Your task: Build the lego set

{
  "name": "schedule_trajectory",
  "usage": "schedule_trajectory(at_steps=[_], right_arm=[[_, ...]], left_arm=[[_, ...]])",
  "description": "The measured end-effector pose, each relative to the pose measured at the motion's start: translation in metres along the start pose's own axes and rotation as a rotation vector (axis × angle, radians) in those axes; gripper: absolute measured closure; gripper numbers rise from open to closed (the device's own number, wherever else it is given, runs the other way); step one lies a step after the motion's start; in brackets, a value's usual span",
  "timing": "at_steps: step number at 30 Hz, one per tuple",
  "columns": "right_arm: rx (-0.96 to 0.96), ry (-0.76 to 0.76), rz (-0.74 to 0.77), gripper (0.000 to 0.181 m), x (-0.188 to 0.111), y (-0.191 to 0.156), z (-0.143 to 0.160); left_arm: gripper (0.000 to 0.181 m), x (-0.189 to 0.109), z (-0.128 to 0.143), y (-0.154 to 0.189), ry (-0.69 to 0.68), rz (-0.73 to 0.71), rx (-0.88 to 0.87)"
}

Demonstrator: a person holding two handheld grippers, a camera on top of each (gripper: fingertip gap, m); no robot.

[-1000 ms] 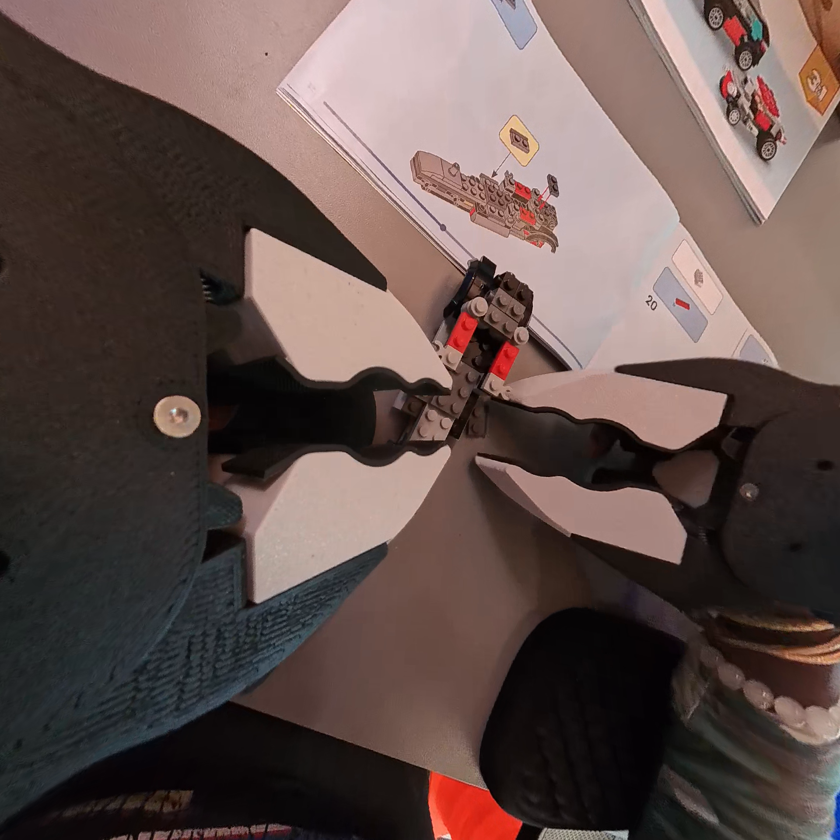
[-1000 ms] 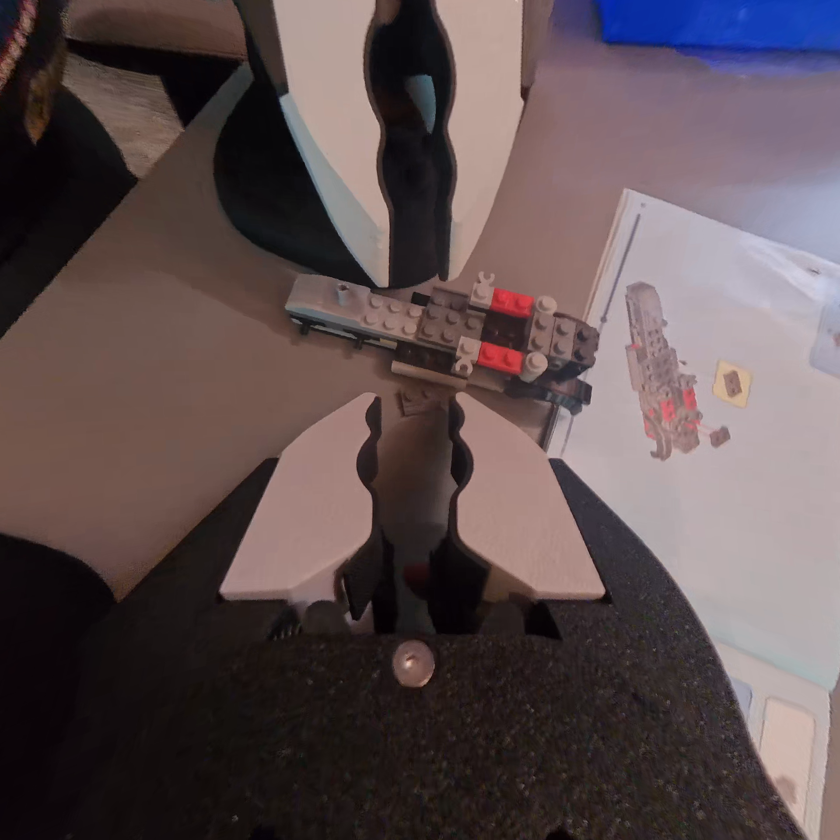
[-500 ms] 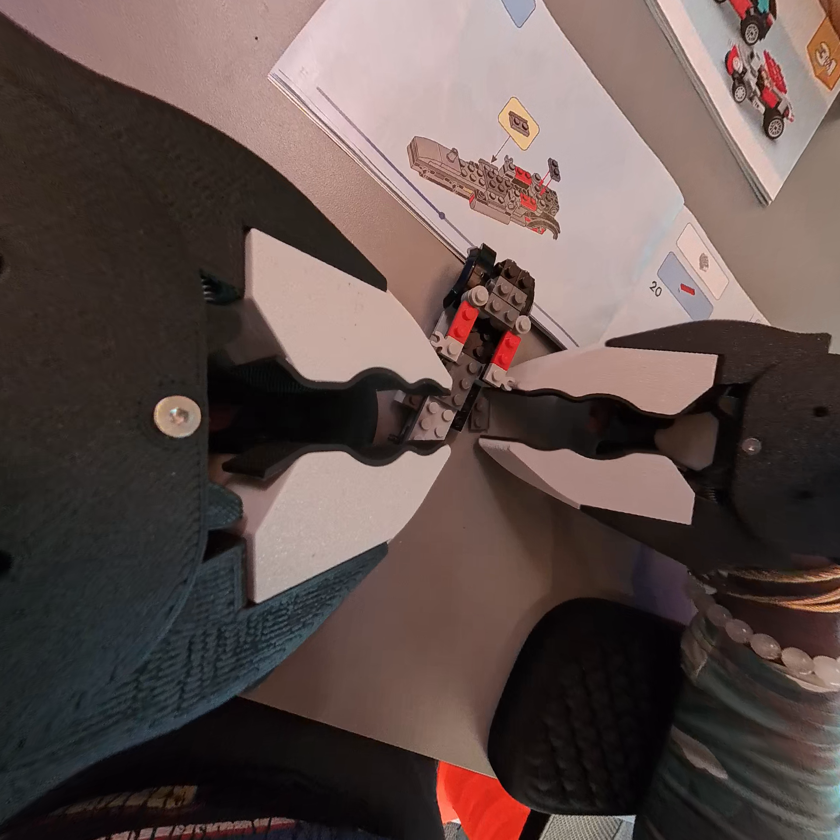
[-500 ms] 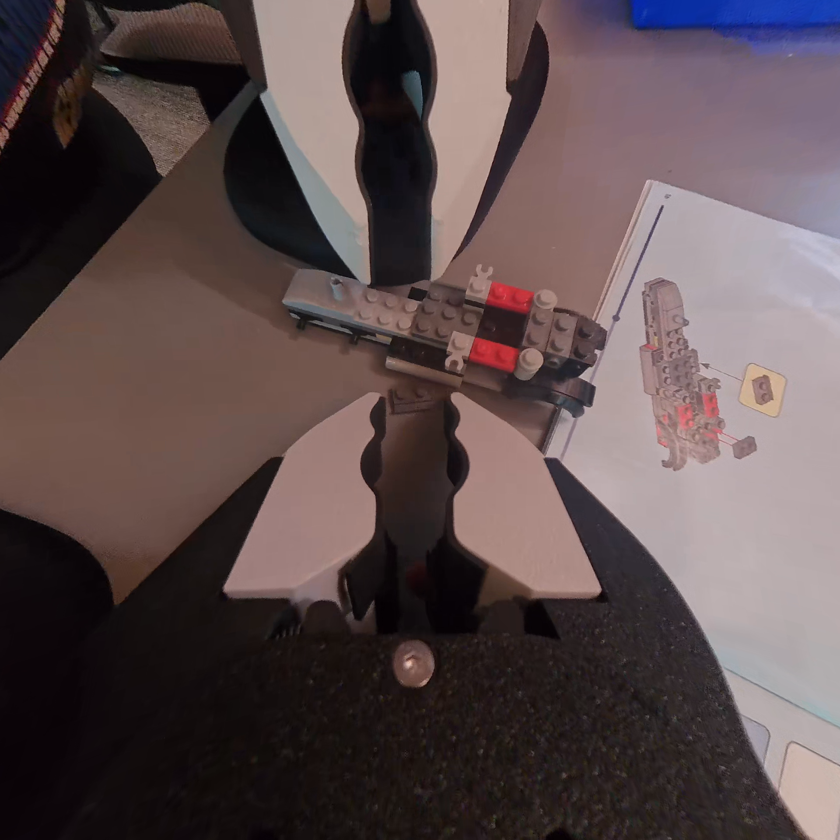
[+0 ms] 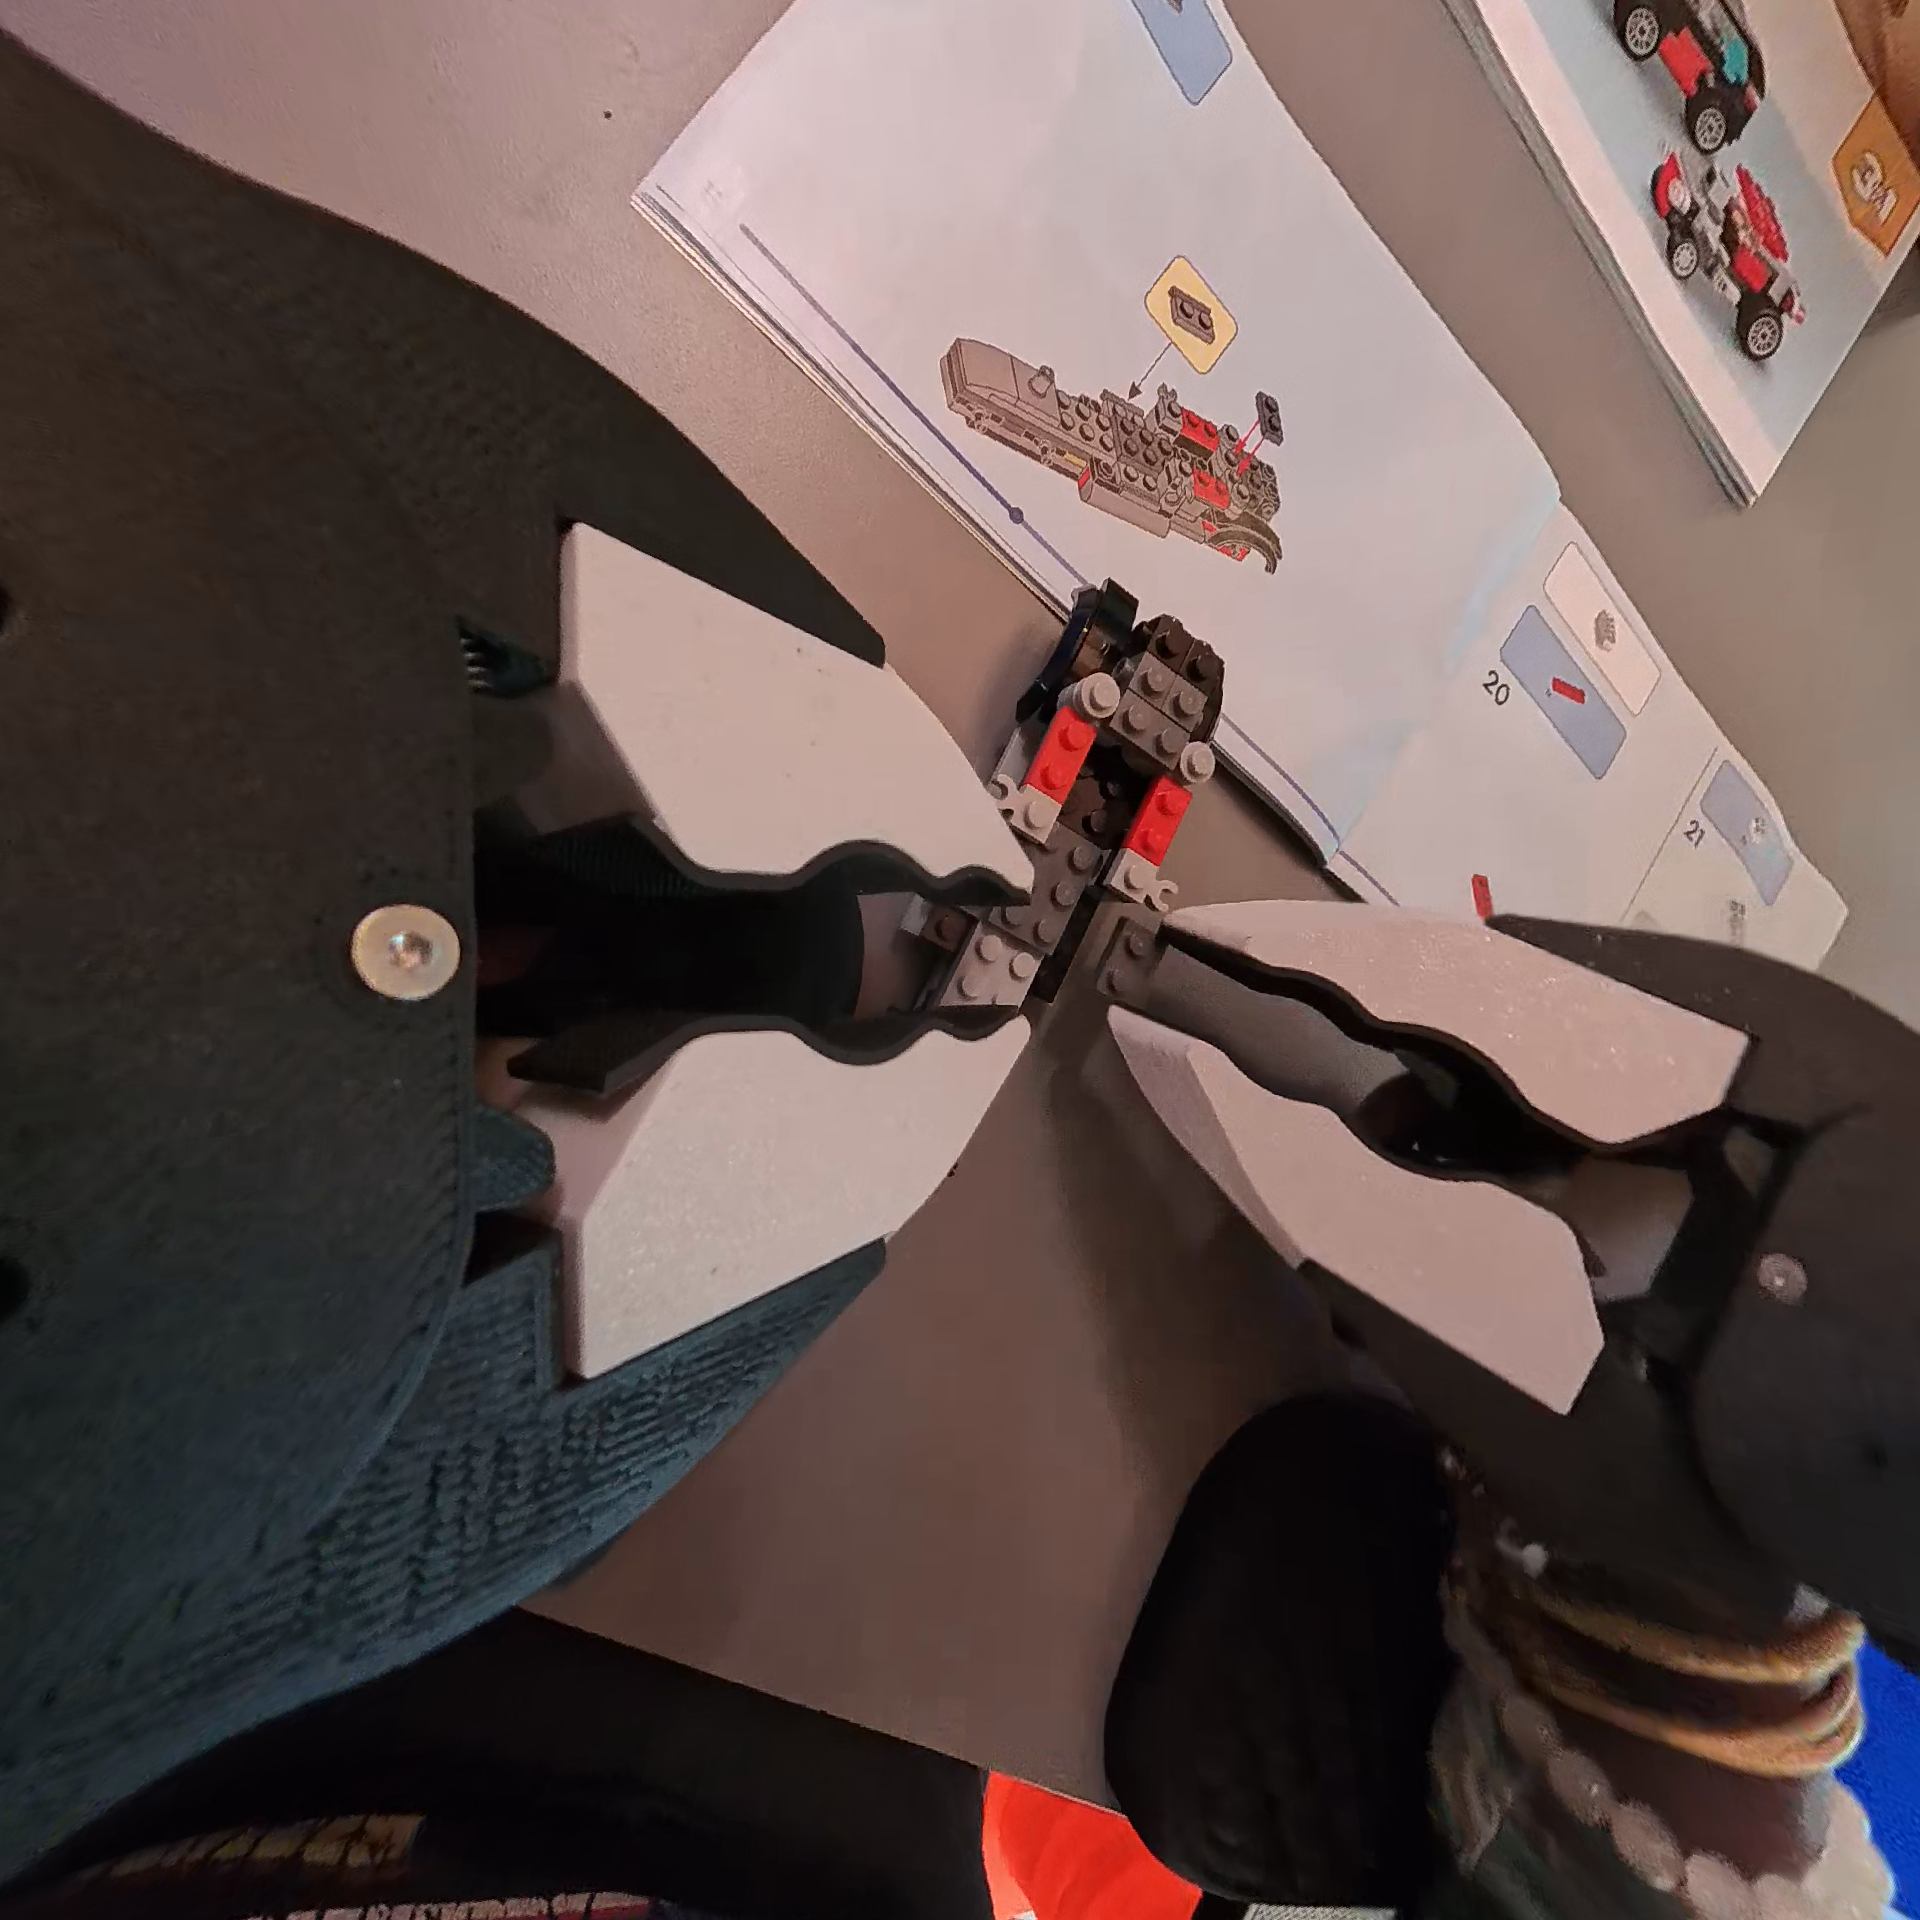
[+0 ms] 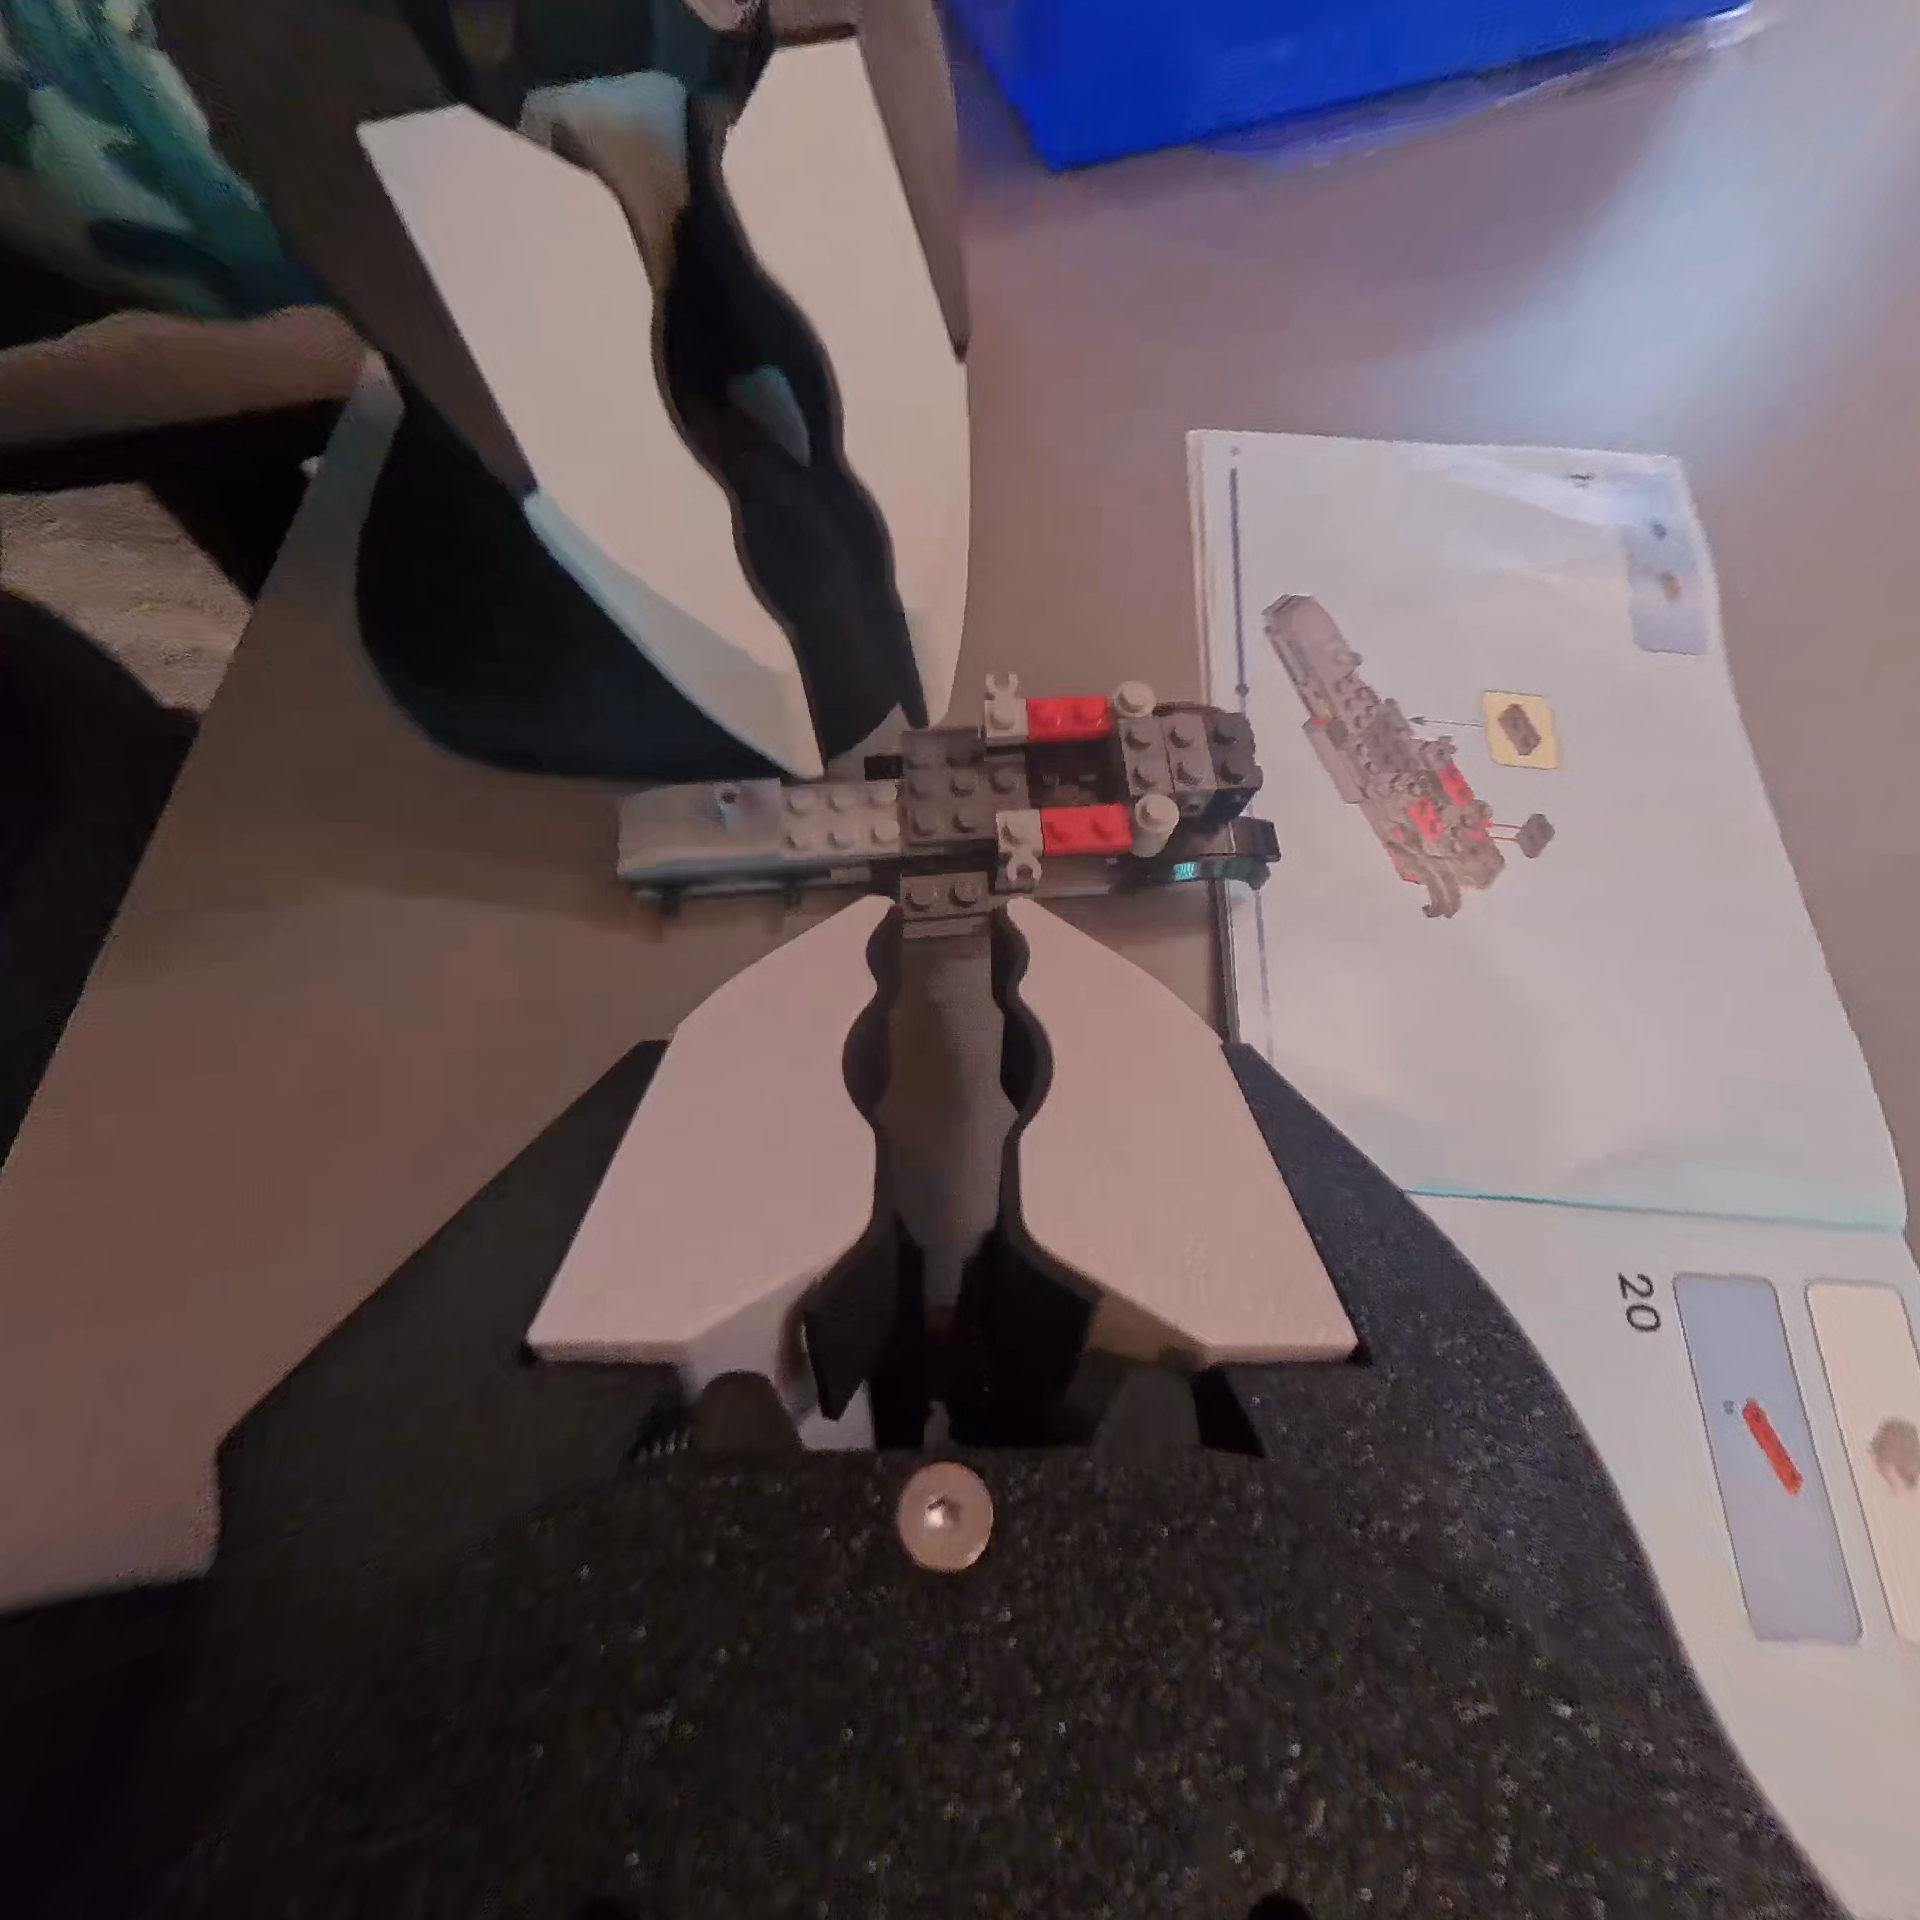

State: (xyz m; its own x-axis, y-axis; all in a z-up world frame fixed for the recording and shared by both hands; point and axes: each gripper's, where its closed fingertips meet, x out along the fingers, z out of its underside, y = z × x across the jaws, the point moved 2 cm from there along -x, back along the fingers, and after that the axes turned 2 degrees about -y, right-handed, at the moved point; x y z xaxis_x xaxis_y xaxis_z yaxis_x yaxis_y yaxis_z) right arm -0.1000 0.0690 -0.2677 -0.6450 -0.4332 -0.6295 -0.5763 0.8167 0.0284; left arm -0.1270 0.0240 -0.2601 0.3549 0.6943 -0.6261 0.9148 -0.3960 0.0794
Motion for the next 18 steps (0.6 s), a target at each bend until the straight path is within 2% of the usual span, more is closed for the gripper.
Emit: schedule_trajectory(at_steps=[8, 13, 15, 18], right_arm=[[0.014, -0.046, 0.067, 0.165, 0.008, -0.004, 0.000], [0.036, -0.028, 0.076, 0.165, 0.008, -0.002, -0.001], [0.042, -0.025, 0.070, 0.165, 0.009, -0.002, 0.000], [0.033, -0.019, 0.067, 0.165, 0.009, -0.003, -0.001]], left_arm=[[0.169, 0.000, -0.001, 0.001, -0.002, 0.008, 0.020], [0.170, -0.006, -0.009, -0.007, 0.046, -0.097, 0.118], [0.157, -0.007, -0.010, -0.013, 0.052, -0.153, 0.130], [0.114, -0.009, -0.011, -0.032, 0.056, -0.251, 0.065]])
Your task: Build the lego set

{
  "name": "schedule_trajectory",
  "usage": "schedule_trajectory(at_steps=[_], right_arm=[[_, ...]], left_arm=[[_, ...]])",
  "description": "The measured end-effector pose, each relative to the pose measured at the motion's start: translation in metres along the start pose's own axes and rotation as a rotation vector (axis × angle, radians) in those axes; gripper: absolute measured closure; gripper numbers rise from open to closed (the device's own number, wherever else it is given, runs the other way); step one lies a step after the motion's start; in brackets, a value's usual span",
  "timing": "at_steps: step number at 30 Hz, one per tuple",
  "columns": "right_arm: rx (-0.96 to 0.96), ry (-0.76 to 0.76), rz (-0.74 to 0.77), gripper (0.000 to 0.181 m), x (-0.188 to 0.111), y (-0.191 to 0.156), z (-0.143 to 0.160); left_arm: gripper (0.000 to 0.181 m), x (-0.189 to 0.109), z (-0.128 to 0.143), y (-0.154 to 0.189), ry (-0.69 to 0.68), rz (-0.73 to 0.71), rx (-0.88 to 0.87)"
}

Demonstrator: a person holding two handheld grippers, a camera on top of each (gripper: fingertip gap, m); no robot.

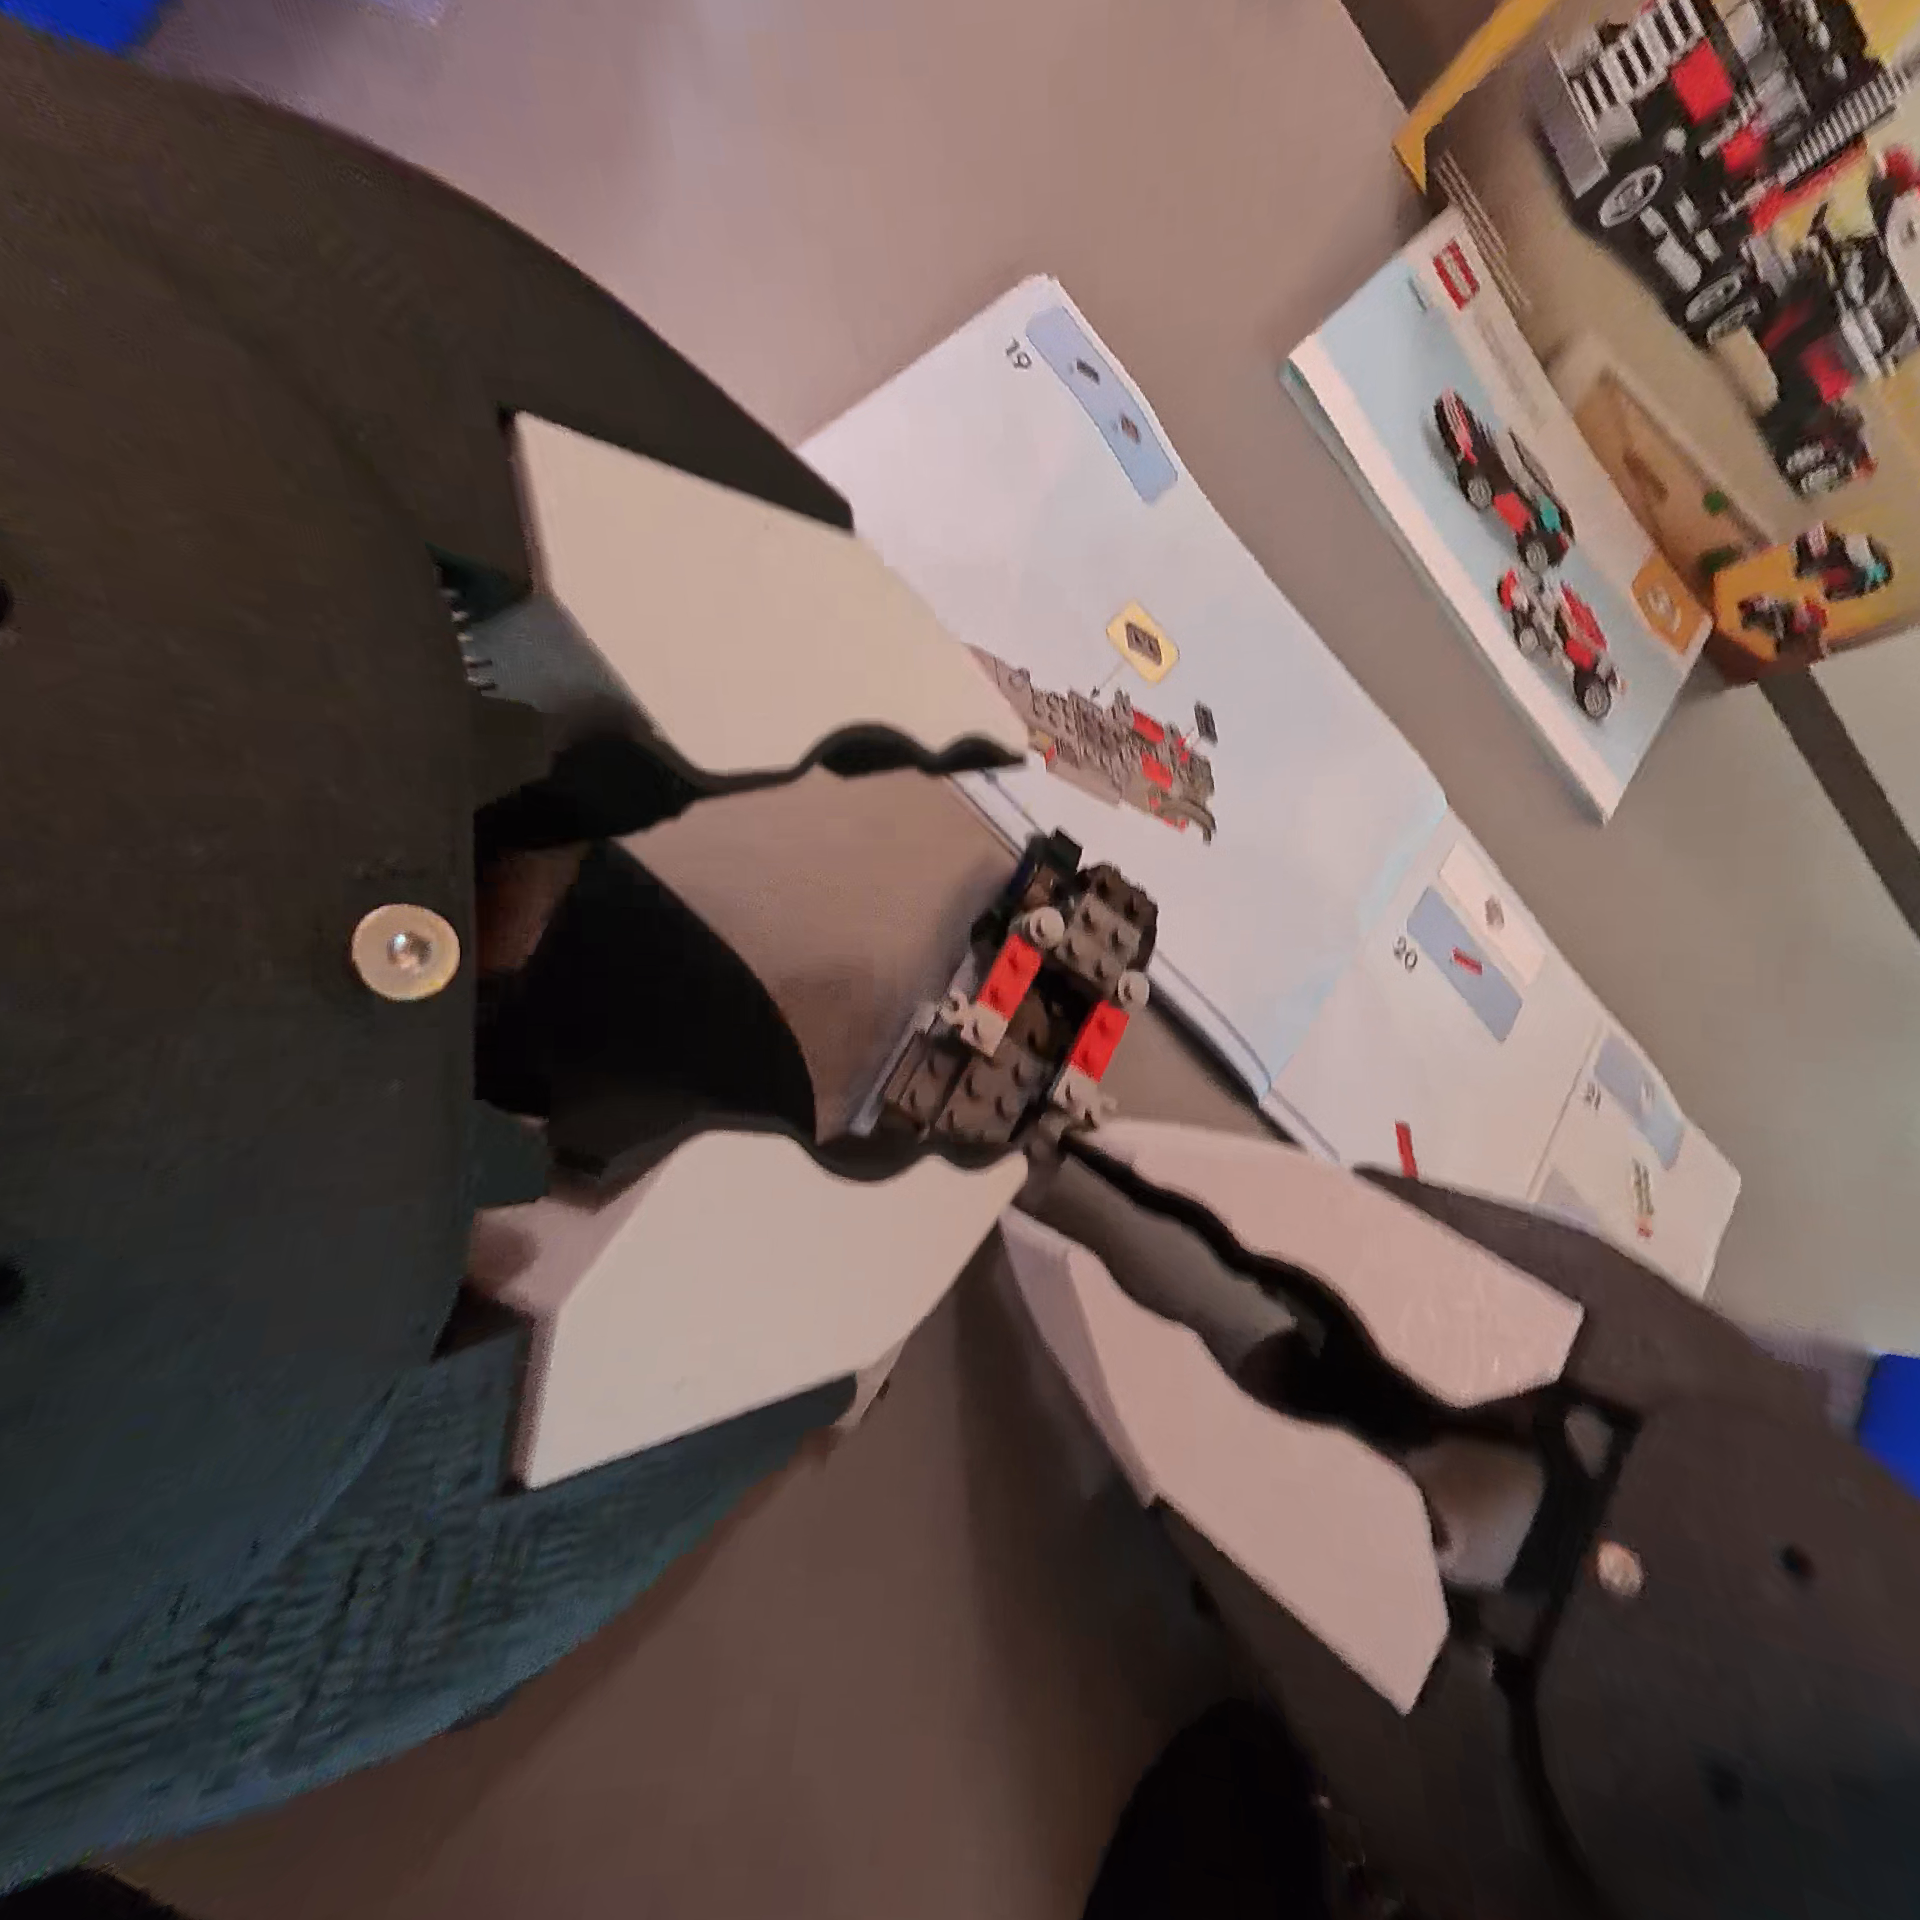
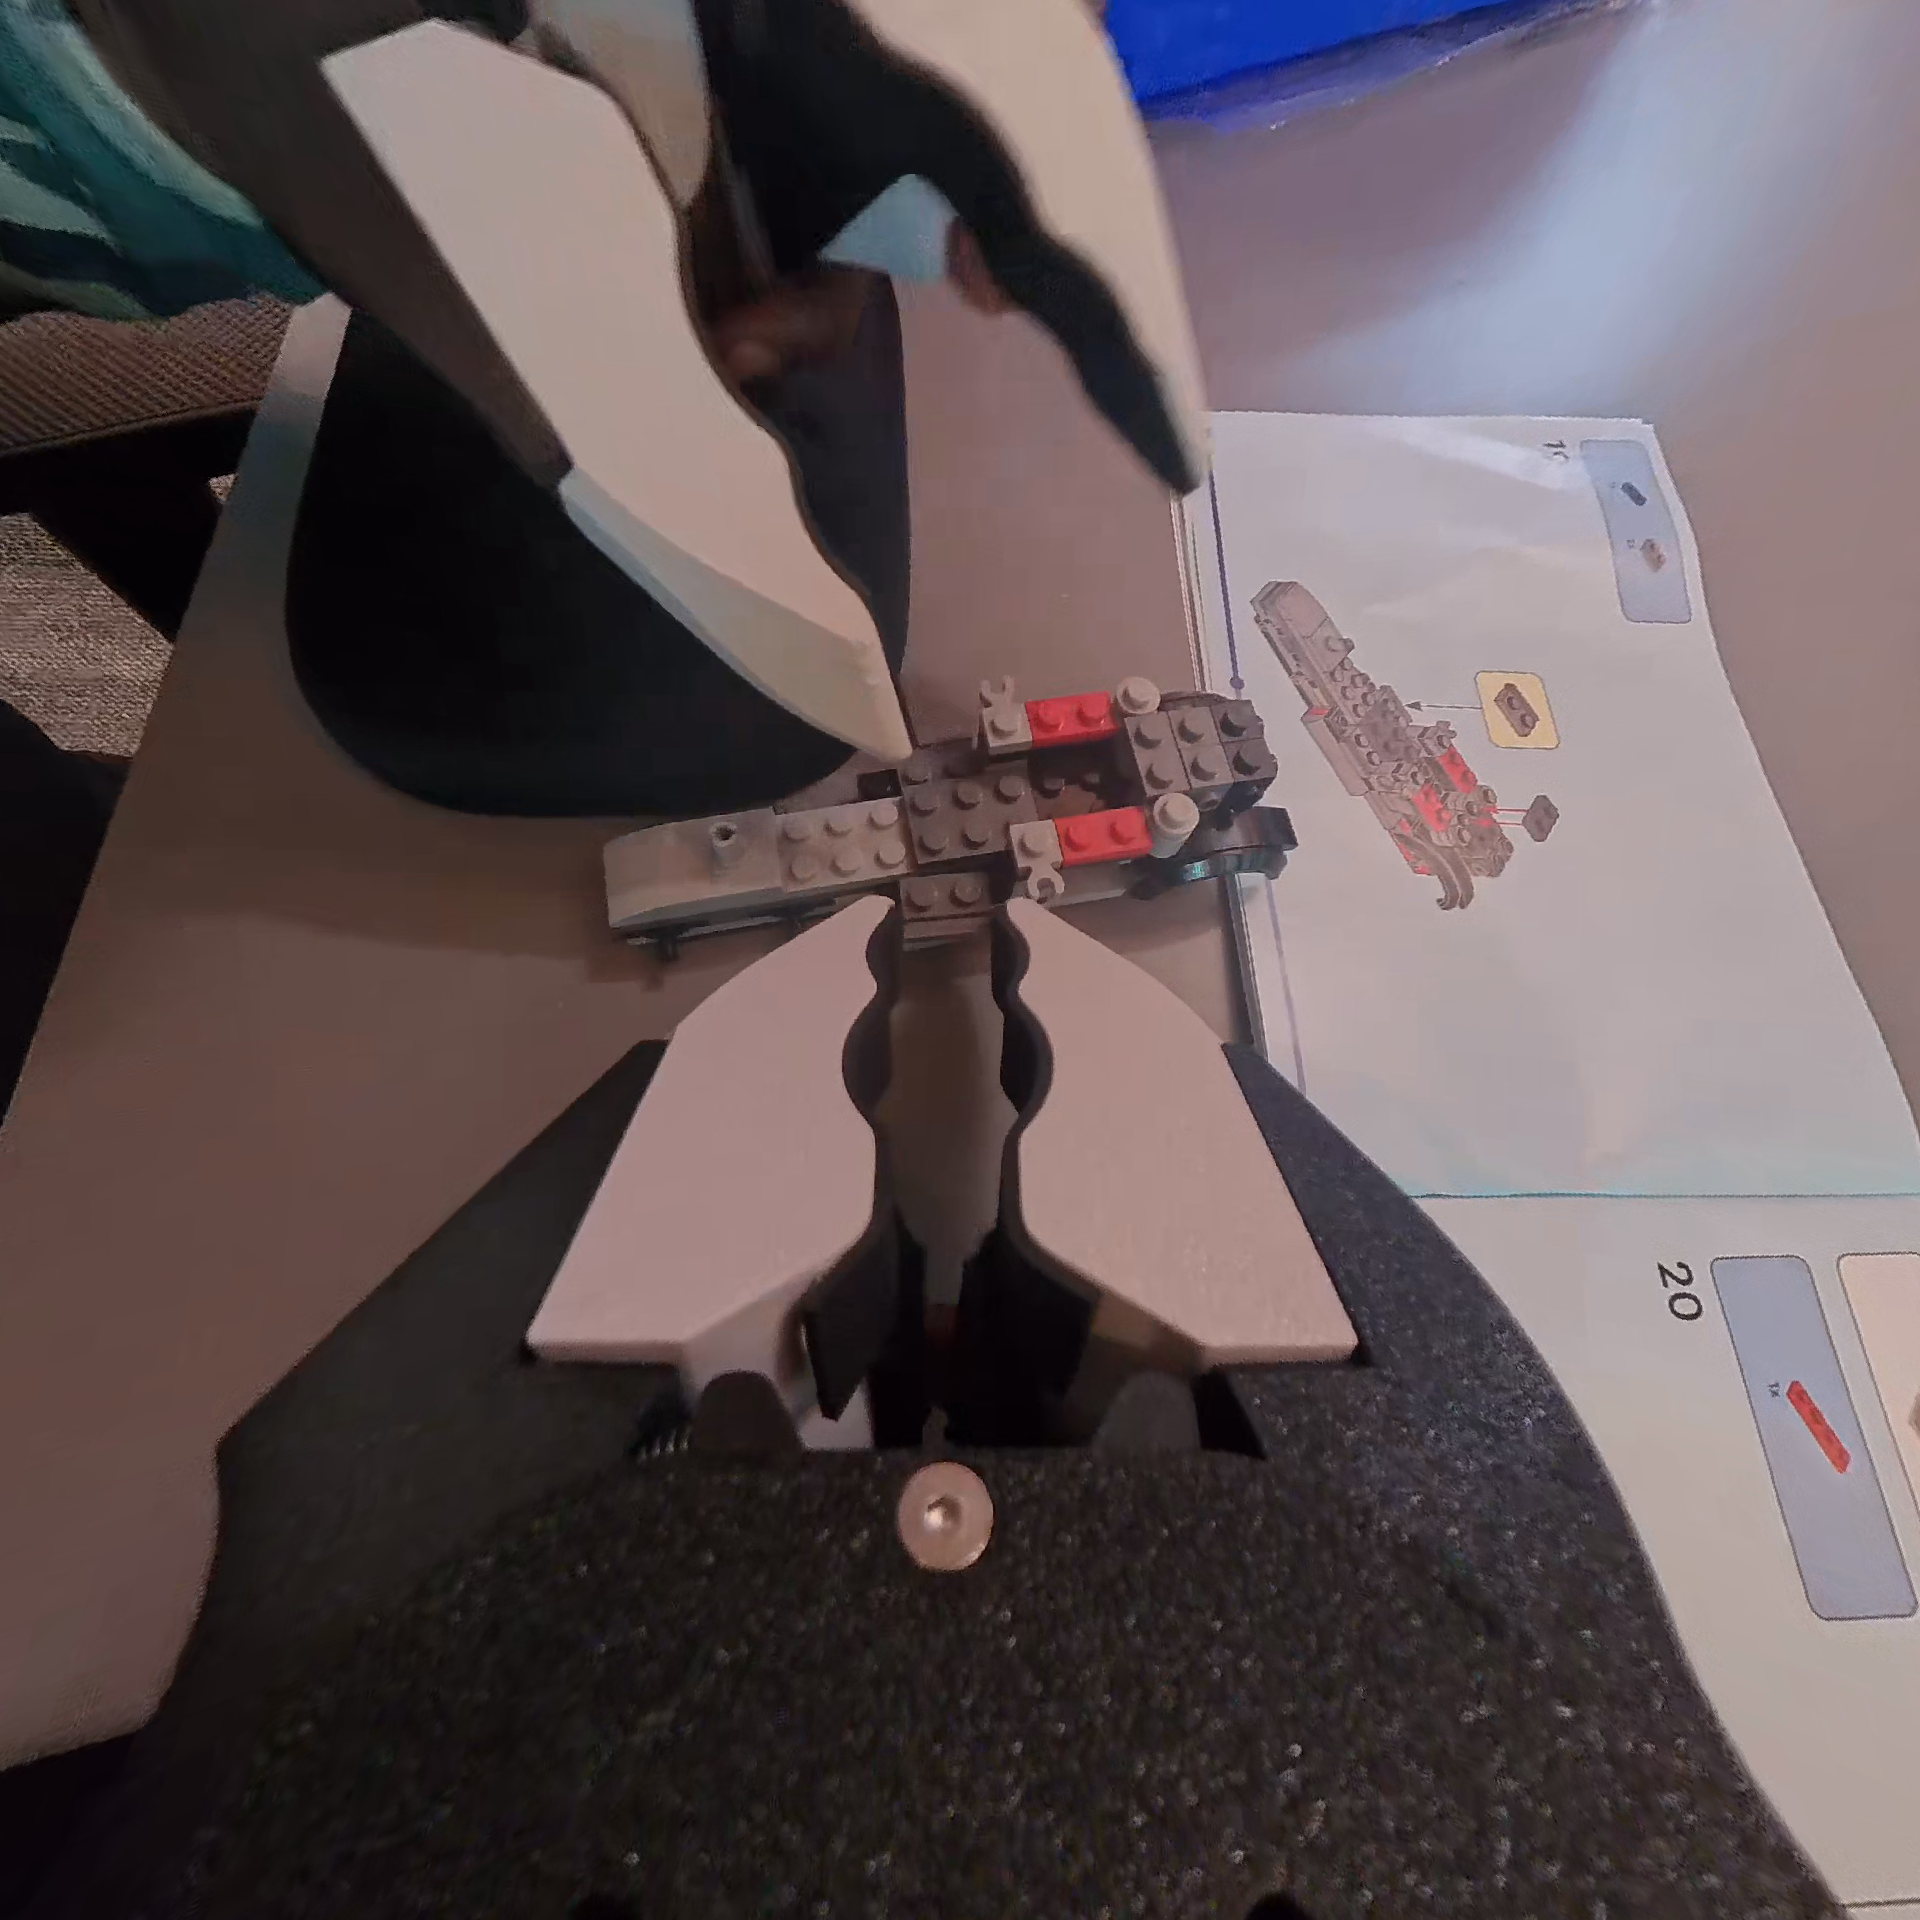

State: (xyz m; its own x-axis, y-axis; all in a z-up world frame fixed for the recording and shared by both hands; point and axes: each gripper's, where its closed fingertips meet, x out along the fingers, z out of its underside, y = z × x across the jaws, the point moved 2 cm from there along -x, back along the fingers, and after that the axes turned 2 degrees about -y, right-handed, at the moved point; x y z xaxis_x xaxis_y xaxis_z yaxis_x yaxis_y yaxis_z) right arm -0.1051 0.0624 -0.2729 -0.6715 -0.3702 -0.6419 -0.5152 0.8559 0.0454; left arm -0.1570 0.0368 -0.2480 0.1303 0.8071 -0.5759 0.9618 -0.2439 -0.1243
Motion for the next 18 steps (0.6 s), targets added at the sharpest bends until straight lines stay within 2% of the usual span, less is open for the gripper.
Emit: schedule_trajectory(at_steps=[2, 5, 7, 8, 13, 18], right_arm=[[-0.016, 0.004, 0.000, 0.165, -0.001, -0.001, 0.000], [-0.020, 0.004, 0.008, 0.165, -0.004, 0.000, 0.002], [-0.028, 0.007, 0.040, 0.165, -0.007, 0.002, 0.001], [-0.036, 0.012, 0.057, 0.165, -0.008, 0.003, 0.001], [-0.112, -0.012, 0.124, 0.165, -0.008, 0.004, 0.002], [-0.111, -0.004, 0.089, 0.165, -0.005, -0.001, 0.002]], left_arm=[[0.089, 0.003, 0.000, -0.011, 0.003, 0.012, -0.041], [0.083, 0.014, 0.003, -0.015, -0.072, 0.229, -0.163], [0.087, 0.018, 0.006, -0.008, -0.132, 0.385, -0.200], [0.088, 0.020, 0.007, -0.005, -0.165, 0.419, -0.200], [0.104, 0.030, 0.014, 0.004, -0.249, 0.428, -0.175], [0.111, 0.033, 0.014, 0.010, -0.262, 0.421, -0.141]])
